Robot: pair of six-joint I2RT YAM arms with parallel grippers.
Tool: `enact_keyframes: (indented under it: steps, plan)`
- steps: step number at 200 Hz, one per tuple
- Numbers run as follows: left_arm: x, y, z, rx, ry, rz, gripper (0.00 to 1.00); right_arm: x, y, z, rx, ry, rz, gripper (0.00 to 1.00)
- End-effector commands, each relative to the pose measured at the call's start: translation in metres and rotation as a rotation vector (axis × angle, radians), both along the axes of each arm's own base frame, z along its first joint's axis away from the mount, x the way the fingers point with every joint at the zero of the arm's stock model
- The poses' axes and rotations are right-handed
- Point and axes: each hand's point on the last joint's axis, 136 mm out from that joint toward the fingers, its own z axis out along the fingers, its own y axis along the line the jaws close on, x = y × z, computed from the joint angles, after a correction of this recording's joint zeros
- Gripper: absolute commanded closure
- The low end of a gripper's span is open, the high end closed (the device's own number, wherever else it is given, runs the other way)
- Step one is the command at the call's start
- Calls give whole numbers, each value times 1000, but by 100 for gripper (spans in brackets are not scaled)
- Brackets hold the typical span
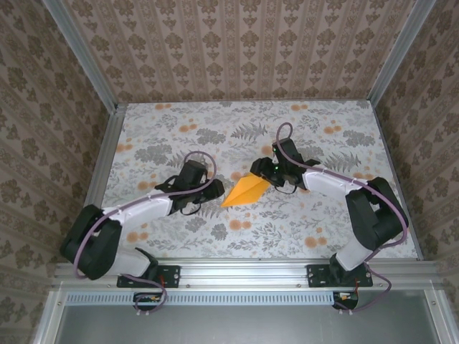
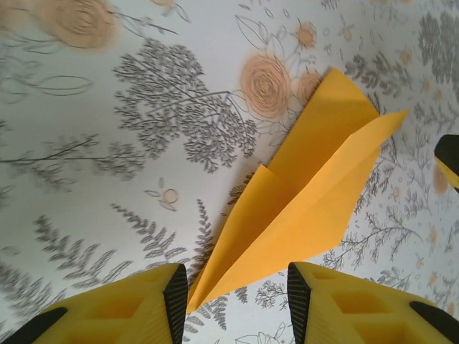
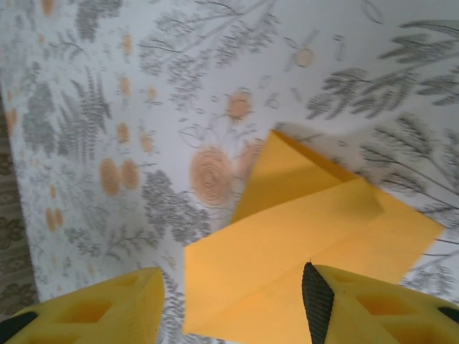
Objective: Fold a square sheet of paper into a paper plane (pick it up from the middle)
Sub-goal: Turn over the paper at the center of the table.
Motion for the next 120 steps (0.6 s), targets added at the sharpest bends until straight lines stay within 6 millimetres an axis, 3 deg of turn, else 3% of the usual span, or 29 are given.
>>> enact_keyframes:
  steps: [1,56,120]
  plan:
    - [7,-20,8,-30,-29,-117,56,-9,-3,-12,-9,25,25,44]
    - [19,-44,1,-43,0,-180,56,-8,11,-33,52,65,74,44]
    - [28,-39,-15,-11,43,-131,57,-3,26,-41,129,82,104,46]
